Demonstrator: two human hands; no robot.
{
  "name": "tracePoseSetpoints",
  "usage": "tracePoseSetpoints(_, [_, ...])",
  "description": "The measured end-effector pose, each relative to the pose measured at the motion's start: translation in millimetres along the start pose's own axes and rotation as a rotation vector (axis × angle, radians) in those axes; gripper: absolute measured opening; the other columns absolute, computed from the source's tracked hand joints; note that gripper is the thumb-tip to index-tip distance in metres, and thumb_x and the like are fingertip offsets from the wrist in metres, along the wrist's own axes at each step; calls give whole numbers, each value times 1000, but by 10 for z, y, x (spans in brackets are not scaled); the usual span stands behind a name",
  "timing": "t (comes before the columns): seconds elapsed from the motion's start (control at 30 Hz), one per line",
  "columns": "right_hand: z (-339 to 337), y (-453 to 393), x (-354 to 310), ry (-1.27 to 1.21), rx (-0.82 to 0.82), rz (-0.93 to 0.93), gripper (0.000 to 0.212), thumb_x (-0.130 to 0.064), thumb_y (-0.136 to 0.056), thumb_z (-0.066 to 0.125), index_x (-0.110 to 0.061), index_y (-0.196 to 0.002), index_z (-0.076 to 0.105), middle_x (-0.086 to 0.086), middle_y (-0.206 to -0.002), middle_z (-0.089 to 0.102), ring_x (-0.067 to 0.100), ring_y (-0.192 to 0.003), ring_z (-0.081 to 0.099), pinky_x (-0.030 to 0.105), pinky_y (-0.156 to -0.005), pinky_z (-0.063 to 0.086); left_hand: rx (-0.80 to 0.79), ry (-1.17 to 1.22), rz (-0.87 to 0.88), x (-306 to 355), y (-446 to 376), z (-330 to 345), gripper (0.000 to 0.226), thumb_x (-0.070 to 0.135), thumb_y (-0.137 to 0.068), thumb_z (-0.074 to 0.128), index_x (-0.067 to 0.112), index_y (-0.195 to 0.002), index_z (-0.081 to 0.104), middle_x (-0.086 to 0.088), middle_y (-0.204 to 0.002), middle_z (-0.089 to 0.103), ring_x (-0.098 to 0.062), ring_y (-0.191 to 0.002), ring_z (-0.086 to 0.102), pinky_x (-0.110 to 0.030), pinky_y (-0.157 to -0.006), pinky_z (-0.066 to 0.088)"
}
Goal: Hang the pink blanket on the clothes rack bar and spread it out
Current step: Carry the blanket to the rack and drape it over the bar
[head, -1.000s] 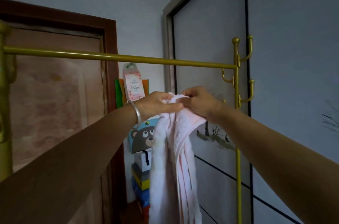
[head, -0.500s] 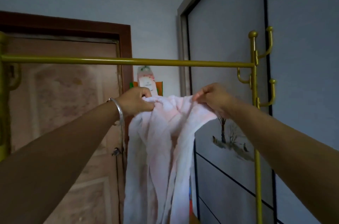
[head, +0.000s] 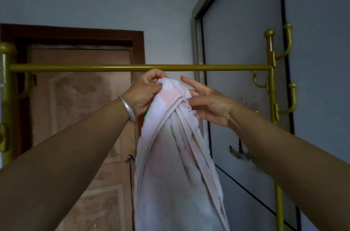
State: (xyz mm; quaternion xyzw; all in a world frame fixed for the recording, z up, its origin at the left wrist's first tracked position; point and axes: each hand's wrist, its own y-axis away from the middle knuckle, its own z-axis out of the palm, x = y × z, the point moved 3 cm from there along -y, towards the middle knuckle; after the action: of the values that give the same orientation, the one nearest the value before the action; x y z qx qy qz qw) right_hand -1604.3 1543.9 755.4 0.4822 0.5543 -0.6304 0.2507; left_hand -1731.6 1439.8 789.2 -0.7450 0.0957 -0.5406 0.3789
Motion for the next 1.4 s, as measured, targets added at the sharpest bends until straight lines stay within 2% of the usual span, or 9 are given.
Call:
tracePoseSetpoints(0.13, [49, -41, 23, 196, 183, -42, 56, 6, -78, 65, -20, -127, 54, 5, -111, 65, 25, -91, 65, 26, -55, 57, 128, -78, -76, -107, -22, 10, 7, 5, -87, 58, 11, -87, 55, -6, -86, 57, -17, -76, 56, -22, -63, 56])
tracePoseSetpoints(0.3, [91, -98, 93, 384, 435, -66, 40, 3, -74, 69, -22, -103, 58, 16, -124, 58, 36, -105, 58, 26, -60, 48, 203, -798, -22, -209, 51, 28, 19, 1, -92, 46, -2, -83, 63, -14, -78, 53, -23, -78, 46, -27, -74, 39])
tracePoseSetpoints(0.47, [44, -125, 88, 381, 541, -78, 36, 3, -74, 68, -23, -97, 57, 16, -122, 59, 36, -107, 59, 28, -66, 48, -174, -242, -319, -304, 272, 53, 31, 42, -91, 43, 25, -110, 61, 5, -101, 72, -15, -97, 67, -25, -82, 56])
tracePoseSetpoints(0.57, [23, -165, 12, 381, 492, -101, 36, 3, -75, 68, -23, -97, 56, 14, -120, 59, 35, -107, 58, 25, -64, 47, -320, -177, -309, -338, 262, 74, 60, 10, -86, 57, 34, -136, 35, 2, -135, 54, -22, -125, 51, -40, -99, 49])
tracePoseSetpoints(0.7, [38, -184, -73, 518, 429, -117, 41, -1, -78, 66, -26, -104, 46, 6, -111, 51, 26, -97, 54, 27, -67, 47, -139, -503, -234, -254, 163, -77, 47, 5, -80, 68, 32, -115, 51, 5, -116, 60, -24, -117, 53, -27, -85, 51])
tracePoseSetpoints(0.83, [-139, -96, -142, 631, 585, -55, 59, -2, -82, 61, -17, -134, 39, 12, -132, 50, 31, -115, 52, 37, -93, 50, 82, -740, -152, -113, 119, -308, 19, 10, -76, 72, 7, -92, 61, -18, -98, 65, -36, -95, 58, -48, -90, 52])
tracePoseSetpoints(1.0, [-100, -135, -205, 885, 544, -125, 6, -12, -88, 57, -11, -92, 61, 2, -79, 55, 18, -69, 55, 19, -57, 39, 165, -1187, 38, 119, 72, -151, 50, 36, -69, 61, 0, -104, 63, -24, -111, 66, -38, -107, 59, -39, -94, 46])
tracePoseSetpoints(1.17, [-114, -240, -240, 1236, 631, -184, 24, -13, -89, 53, -4, -111, 56, 16, -113, 62, 29, -95, 60, 22, -70, 35, 176, -1922, 59, 200, 7, -246, 38, 35, -93, 41, 28, -131, 43, -9, -116, 64, -32, -104, 62, -40, -85, 53])
tracePoseSetpoints(1.4, [-231, -413, -275, 871, 788, -89, 33, -7, -87, 51, 3, -118, 48, 23, -118, 60, 38, -101, 63, 38, -80, 55, 553, -1053, 63, 160, -69, -530, 20, 1, -88, 47, 17, -76, 48, -1, -66, 56, -18, -61, 56, -13, -57, 50])
